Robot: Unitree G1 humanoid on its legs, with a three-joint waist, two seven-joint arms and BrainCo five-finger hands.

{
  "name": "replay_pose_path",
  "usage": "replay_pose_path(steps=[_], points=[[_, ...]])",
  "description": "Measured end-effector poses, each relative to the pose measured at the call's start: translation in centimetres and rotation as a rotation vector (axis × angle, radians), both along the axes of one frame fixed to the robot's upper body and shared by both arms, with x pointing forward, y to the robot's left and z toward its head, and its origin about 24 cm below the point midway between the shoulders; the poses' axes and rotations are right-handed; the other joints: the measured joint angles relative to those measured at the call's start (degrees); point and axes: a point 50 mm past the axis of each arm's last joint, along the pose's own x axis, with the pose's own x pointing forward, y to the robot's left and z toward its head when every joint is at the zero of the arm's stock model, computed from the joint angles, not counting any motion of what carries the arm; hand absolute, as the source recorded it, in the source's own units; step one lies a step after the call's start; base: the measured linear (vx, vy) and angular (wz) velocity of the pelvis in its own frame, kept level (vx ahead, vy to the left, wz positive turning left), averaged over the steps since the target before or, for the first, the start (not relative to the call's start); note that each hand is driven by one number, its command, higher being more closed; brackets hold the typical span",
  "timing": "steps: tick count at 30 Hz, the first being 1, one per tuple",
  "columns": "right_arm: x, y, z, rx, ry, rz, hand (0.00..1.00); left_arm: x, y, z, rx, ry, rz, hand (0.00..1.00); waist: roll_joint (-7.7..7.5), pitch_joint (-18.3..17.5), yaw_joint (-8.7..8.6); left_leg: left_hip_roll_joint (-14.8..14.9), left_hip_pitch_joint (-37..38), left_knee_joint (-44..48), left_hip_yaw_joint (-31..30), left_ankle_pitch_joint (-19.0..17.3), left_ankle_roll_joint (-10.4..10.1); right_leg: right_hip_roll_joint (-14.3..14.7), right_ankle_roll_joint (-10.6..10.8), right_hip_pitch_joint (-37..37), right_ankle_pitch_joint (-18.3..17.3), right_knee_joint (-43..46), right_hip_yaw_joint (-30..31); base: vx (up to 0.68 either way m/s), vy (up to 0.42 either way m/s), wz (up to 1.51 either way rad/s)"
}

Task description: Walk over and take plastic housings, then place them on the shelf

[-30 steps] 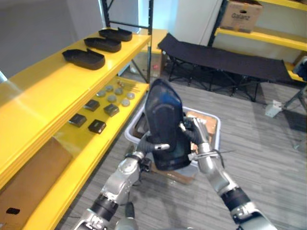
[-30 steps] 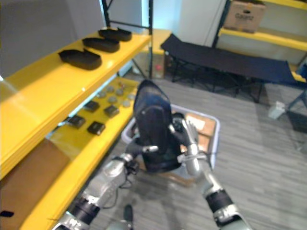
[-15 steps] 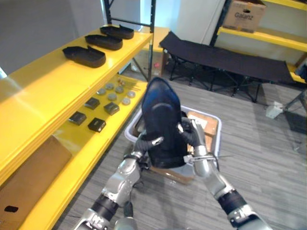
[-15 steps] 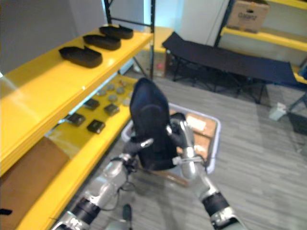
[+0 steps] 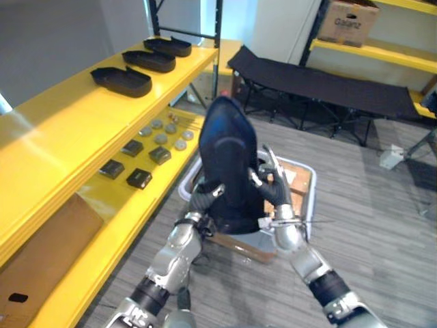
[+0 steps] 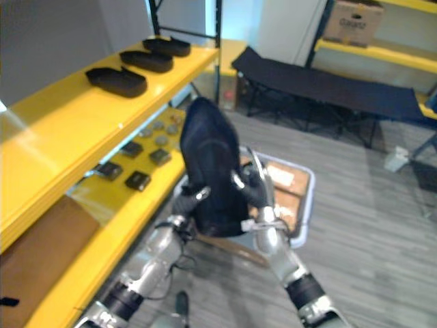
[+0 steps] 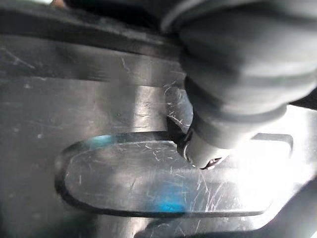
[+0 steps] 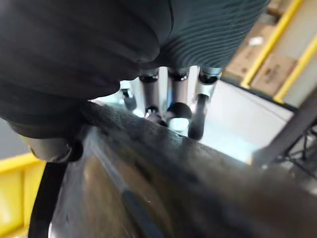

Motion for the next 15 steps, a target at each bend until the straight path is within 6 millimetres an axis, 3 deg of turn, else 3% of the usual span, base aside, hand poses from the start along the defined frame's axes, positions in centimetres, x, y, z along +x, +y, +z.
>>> replay_pose_path(steps=[4,7,11,12,15], points=[[-0.6,0.2,0.7,0.109,0.024,0.077,0.0,-0.4,0.9,1.6,0.094,-0.121,0.084,1.0,0.24,0.0,-0.19,-0.05,0.19,-0.24,0.09,0.15,-0.2,0.02,-0.13,-0.04,-0.1,0.01,-0.02,0.0,0.0,0.0],[-1.3,0.7,2.1,0.209,0.03,0.218,0.0,-0.3,2.6,3.6,0.166,-0.234,0.217,1.0,0.69,-0.05,-0.24,0.03,0.76,-0.26,0.25,0.1,-0.25,0.05,-0.21,0.19,-0.22,-0.04,0.03,0.0,0.0,-0.04],[-3.1,1.7,7.0,0.414,-0.153,0.452,0.0,-0.3,5.3,4.3,0.273,-0.299,0.432,1.0,1.54,-0.39,-1.47,0.1,0.91,-0.26,0.34,0.11,-0.25,0.08,-0.25,0.28,-0.19,-0.08,0.13,0.0,0.0,0.0],[-3.7,0.6,9.0,0.481,-0.279,0.441,0.0,-0.7,6.1,4.1,0.311,-0.304,0.504,1.0,1.61,-0.44,-1.51,0.13,1.0,-0.28,0.46,0.1,-0.25,0.09,-0.28,0.3,-0.17,-0.07,0.22,0.0,0.0,0.0],[-3.8,-3.3,10.3,0.513,-0.406,0.276,0.0,-1.4,7.9,3.7,0.377,-0.315,0.623,1.0,1.61,-0.44,-1.63,0.14,1.14,-0.29,0.74,0.08,-0.25,0.08,-0.45,0.3,-0.06,-0.13,0.43,0.0,0.002,-0.03]])
